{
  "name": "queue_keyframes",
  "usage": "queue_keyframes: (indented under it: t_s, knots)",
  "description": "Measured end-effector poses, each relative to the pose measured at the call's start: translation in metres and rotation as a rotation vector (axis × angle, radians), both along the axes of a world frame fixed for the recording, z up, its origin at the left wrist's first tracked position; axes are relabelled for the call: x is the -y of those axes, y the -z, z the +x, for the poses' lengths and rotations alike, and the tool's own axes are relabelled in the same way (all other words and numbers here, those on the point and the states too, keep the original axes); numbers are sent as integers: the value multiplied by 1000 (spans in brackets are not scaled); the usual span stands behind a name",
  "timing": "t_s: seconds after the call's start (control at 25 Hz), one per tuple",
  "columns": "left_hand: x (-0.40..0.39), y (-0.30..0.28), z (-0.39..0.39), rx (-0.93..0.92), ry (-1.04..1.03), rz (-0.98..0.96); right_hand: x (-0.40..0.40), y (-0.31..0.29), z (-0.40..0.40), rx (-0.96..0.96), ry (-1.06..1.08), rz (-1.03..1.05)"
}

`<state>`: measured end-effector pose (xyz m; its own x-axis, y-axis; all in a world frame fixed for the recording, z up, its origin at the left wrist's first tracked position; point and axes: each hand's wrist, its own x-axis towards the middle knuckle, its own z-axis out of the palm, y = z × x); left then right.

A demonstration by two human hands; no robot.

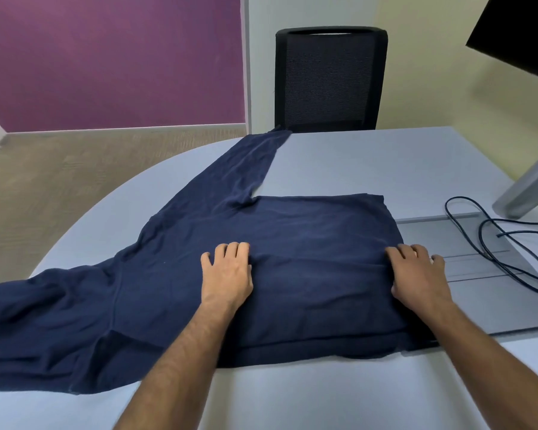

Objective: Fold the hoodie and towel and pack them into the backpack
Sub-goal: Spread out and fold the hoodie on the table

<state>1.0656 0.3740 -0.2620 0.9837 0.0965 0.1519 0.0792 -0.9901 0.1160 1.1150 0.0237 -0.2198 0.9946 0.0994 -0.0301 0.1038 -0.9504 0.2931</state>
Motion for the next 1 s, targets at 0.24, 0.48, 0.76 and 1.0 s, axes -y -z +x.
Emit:
queue_keyframes:
  t_s: [0.24,0.48,0.76,1.0]
  knots:
    - [-10,35,-75,-87,292,66,3,61,-66,301,-129,317]
    - [-49,41,-85,-200,118,107,19,71,-73,54,24,209]
    - [-71,43,-124,-243,26,60,26,69,-85,-41,38,144]
    - [-75,42,-143,-230,59,47,33,66,-106,-87,33,140]
